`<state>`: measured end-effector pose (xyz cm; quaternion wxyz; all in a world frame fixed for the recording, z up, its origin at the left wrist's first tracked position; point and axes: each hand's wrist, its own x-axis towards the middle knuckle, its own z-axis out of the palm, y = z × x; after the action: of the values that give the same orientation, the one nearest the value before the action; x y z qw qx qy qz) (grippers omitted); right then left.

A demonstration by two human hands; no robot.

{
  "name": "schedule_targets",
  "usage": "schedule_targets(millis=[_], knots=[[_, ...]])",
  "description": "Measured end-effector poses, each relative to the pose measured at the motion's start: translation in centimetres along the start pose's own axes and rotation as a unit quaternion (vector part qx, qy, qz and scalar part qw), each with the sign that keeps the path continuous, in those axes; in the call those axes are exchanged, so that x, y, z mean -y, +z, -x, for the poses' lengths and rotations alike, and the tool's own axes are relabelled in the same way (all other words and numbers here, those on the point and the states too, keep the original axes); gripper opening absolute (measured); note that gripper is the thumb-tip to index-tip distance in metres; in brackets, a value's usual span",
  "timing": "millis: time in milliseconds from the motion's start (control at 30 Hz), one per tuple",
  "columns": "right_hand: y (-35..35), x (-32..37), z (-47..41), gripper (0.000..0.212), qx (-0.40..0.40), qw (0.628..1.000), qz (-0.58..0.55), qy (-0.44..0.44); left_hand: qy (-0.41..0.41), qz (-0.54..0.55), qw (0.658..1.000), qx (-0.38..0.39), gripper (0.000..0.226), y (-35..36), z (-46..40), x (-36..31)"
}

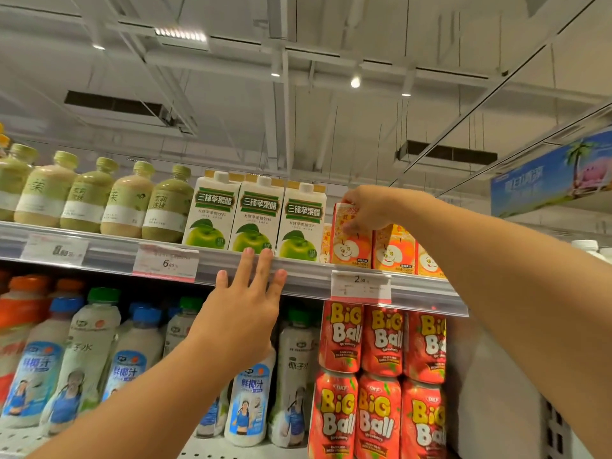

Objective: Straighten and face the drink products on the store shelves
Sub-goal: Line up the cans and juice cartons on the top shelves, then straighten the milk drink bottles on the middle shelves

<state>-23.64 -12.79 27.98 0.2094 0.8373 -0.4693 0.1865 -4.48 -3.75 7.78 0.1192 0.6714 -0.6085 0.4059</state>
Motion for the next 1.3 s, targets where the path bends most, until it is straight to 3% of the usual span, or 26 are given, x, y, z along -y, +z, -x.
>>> schedule_targets(millis=[400,467,567,700,933,1033,1133,1300], knots=[[0.1,0.4,1.7,0.038,0.008,1.0,0.006,0.001,-0.006,-0.001,1.0,0.011,0.088,0.1,0.3,0.0],[0.7,1.1,2.7,0.051,-0.071,0.997,0.012,-0.016,-0.007,-0.005,1.0,0.011,0.089,0.0,0.3,0.0],[3.1,3.9,5.8,0.043,-0.248,0.959,-0.093,-0.103,-0.005,-0.005,1.0,0.009,0.09,-0.5,0.5,-0.1],[8.2,8.2,10.7,0.037,-0.305,0.922,-0.149,-0.184,0.002,0.028,1.0,0.007,0.09,-1.4,0.9,1.0],[13.4,11.2,13.7,0.075,-0.155,0.981,-0.038,-0.11,0.087,0.094,0.989,0.067,0.091,-3.3,1.5,4.4],[14.3,12.1,13.9,0.084,-0.122,0.99,0.009,-0.069,0.121,0.095,0.988,-0.011,0.088,-2.9,3.3,8.3],[14.4,13.2,13.9,0.083,-0.115,0.993,0.029,-0.023,0.087,0.064,0.992,-0.07,0.087,-1.4,5.7,14.4],[13.7,17.6,13.5,0.083,-0.1,0.989,0.038,0.098,0.032,0.002,0.997,-0.068,0.092,2.5,8.4,24.1]])
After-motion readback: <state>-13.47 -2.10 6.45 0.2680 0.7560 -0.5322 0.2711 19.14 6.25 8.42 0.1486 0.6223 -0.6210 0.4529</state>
